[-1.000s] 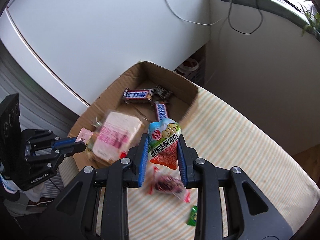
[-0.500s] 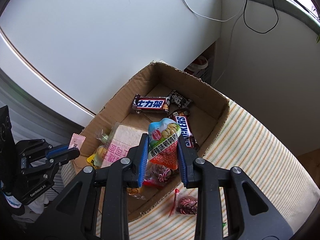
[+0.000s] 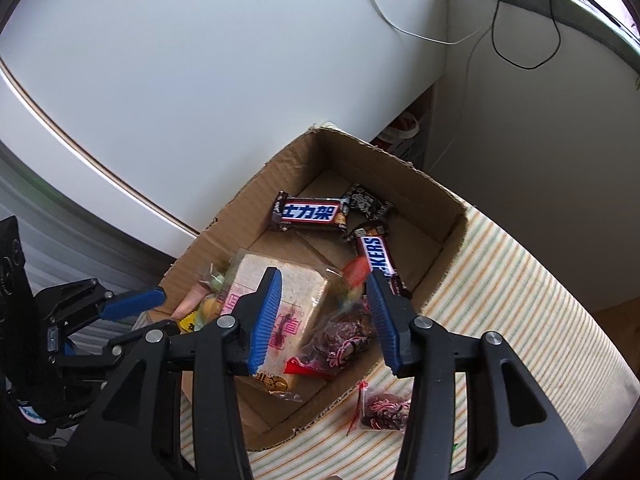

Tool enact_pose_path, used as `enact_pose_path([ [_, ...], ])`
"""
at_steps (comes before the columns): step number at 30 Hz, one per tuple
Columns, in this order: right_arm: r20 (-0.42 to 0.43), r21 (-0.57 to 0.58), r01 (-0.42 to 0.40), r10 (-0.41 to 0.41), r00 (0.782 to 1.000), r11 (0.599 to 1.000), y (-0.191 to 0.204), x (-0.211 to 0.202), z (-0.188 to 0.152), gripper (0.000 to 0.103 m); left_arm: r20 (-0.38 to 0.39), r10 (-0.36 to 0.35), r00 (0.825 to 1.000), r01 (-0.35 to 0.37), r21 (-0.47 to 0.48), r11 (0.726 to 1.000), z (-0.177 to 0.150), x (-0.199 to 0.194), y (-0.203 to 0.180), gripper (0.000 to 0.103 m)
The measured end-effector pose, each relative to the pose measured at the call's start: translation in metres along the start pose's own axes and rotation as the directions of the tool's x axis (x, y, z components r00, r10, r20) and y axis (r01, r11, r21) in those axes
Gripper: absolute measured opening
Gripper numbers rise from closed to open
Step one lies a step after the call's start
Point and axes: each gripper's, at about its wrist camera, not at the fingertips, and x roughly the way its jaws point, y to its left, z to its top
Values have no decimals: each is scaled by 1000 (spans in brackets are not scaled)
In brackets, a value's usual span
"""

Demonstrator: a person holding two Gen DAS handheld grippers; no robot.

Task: Organize snacks
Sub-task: 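Open the right tool over the box while the left tool releases the pink candy inside, then move both tools back to the bed toward the red-wrapped and green candies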

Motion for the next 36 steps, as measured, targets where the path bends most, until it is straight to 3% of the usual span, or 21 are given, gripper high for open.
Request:
enact_pose_path([
  [12,28,117,-31,27,999,993,-45,-26,-18,46,-8,7,1000,-7,7,1000,3,1,-8,33],
  [22,-3,218,1,0,1000,976,-101,-43,-66,46,-13,-15,1000,16,42,999,7,4,-26,33],
  [32,-40,198,83,-77,996,977,-118,-43,-119,46,-37,-79,996,83,114,990,13,12,-65,33],
  [36,-31,203,76,-71,997,976,-119,-45,-137,46,-62,-115,991,125,177,976,14,18,-89,33],
])
